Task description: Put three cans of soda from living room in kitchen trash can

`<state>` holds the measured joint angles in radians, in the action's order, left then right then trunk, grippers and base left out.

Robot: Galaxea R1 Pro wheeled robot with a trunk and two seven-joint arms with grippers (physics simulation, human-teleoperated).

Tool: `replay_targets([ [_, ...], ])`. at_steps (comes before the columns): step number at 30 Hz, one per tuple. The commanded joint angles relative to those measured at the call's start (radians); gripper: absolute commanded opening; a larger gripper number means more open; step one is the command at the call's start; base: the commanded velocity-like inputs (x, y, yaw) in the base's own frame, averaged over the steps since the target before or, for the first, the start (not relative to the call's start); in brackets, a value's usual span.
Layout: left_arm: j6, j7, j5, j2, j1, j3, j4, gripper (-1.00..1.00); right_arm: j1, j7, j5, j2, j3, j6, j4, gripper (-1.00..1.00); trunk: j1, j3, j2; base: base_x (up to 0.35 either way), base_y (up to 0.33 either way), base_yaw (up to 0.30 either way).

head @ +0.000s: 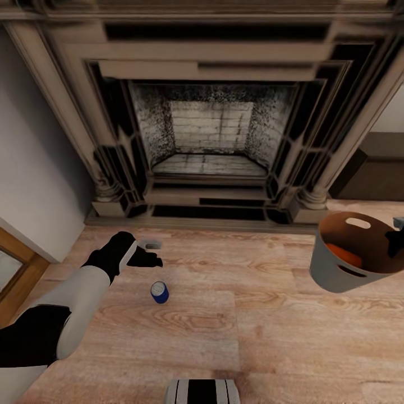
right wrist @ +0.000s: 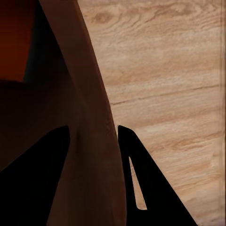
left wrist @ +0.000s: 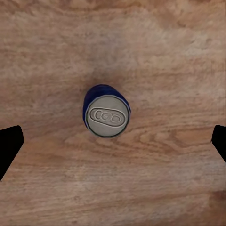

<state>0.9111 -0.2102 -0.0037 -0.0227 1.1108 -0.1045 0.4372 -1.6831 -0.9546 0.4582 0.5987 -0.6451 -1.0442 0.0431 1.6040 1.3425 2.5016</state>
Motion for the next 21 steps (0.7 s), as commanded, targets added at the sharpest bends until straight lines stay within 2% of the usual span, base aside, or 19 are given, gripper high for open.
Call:
replay_targets([
  [1, 0.000, 0.000, 0.000, 0.000, 0.000, 0.000, 0.000, 1.00, -0.002, 0.000, -0.006, 0.000, 0.002, -0.003, 0.000, -1.00, 0.000, 0.005, 0.000, 0.000, 0.000, 0.000],
  [10, -0.002, -0.007, 0.000, 0.001, 0.000, -0.002, 0.006, 1.00, -0.003, 0.000, -0.006, -0.002, -0.007, -0.003, 0.000, -1.00, 0.001, 0.022, 0.001, 0.008, 0.000, 0.000],
  [21, -0.010, -0.011, -0.001, 0.001, 0.000, -0.004, 0.005, 1.00, -0.003, 0.000, -0.006, 0.000, -0.011, -0.003, 0.000, -1.00, 0.001, 0.038, 0.001, 0.206, 0.000, 0.000],
])
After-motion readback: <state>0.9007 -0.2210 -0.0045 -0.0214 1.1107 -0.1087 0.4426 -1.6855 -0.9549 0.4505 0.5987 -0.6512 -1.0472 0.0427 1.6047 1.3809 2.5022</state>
